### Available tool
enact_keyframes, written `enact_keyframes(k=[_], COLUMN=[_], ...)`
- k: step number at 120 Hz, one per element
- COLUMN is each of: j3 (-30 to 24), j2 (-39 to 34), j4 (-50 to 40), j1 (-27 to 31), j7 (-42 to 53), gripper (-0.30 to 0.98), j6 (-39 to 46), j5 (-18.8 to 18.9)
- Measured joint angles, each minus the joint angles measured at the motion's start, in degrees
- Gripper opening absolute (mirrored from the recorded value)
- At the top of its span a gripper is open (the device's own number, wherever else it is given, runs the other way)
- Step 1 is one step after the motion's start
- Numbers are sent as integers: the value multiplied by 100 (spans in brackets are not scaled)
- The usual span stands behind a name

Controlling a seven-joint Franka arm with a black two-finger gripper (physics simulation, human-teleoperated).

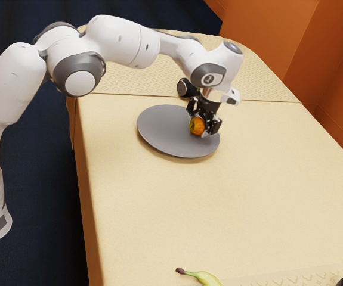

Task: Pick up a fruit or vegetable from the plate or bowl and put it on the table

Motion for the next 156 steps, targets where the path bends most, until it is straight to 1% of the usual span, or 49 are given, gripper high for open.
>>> enact_keyframes(k=[6, 15, 25, 33, 50, 65, 77, 81, 94, 106, 119, 137, 156], j3=[-1, -78, -160, -176, -209, -218, -254, -288, -311, -312, -315, -312, -272], j2=[-7, -91, -240, -254, 45, 199, 222, 210, 230, 267, 272, 260, 112], j4=[-16, 47, 310, 530, 940, 1096, 1138, 1141, 1123, 1099, 1091, 1093, 1140], j1=[0, 2, 13, 148, 530, 623, 634, 636, 639, 640, 640, 614, 639], j7=[19, 36, 40, 38, 59, 38, -11, -24, 26, 132, 229, 341, 437], gripper=[33, 28, 22, 19, 12, 8, 10, 18, 43, 56, 63, 67, 68], j6=[70, 114, 11, 3, 540, 1110, 1434, 1499, 1667, 1768, 1833, 1872, 1515], j5=[54, 117, 183, 248, 371, 494, 564, 531, 142, -165, -326, -403, -477])
